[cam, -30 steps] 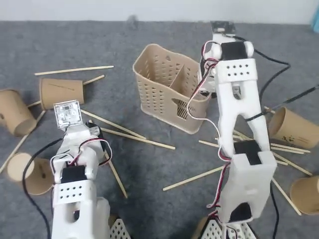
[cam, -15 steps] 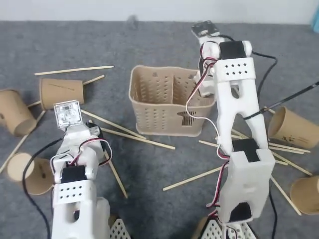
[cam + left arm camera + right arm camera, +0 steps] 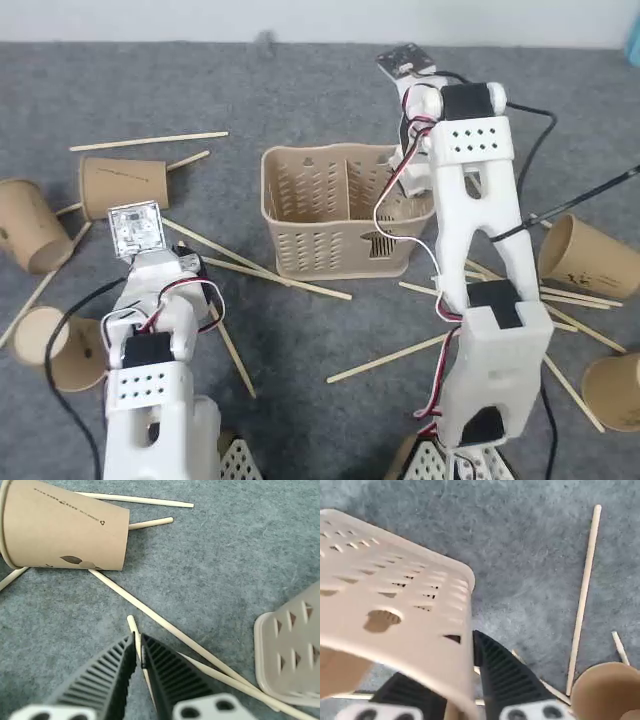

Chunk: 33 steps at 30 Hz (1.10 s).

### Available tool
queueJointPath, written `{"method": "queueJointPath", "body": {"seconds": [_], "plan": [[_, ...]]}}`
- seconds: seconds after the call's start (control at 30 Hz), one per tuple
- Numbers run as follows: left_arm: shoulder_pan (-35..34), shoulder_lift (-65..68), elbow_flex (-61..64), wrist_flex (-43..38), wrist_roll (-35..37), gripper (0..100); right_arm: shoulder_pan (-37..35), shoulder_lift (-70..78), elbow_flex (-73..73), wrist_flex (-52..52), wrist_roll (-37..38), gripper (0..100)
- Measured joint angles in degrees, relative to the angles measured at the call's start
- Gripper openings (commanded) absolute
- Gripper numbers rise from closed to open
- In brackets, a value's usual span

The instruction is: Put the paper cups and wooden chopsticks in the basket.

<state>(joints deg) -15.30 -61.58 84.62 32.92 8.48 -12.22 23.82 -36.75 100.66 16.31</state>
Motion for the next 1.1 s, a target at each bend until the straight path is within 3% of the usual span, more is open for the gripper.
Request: {"method": "queueJointPath", "body": {"seconds": [0.2, 0.27, 0.47, 0.7, 0.9, 1.0, 1.1], "plan": [[0.0, 0.0, 0.0, 0.0, 0.0, 1, -0.1, -4.8, 0.6, 0.0, -4.0, 24.3], [0.0, 0.0, 0.0, 0.0, 0.0, 1, 0.1, -7.5, 0.6, 0.0, -4.7, 27.5], [0.0, 0.0, 0.0, 0.0, 0.0, 1, -0.3, -14.4, 1.8, 0.0, -5.4, 23.9], [0.0, 0.0, 0.0, 0.0, 0.0, 1, 1.2, -23.0, 14.2, 0.0, -5.5, 18.6], [0.0, 0.0, 0.0, 0.0, 0.0, 1, 13.7, -35.5, 22.4, 0.0, -4.8, 9.7], [0.0, 0.0, 0.0, 0.0, 0.0, 1, 23.3, -41.2, 27.1, 0.0, 0.4, 1.1], [0.0, 0.0, 0.0, 0.0, 0.0, 1, 32.2, -44.0, 33.0, 0.0, 7.1, 1.9]]}}
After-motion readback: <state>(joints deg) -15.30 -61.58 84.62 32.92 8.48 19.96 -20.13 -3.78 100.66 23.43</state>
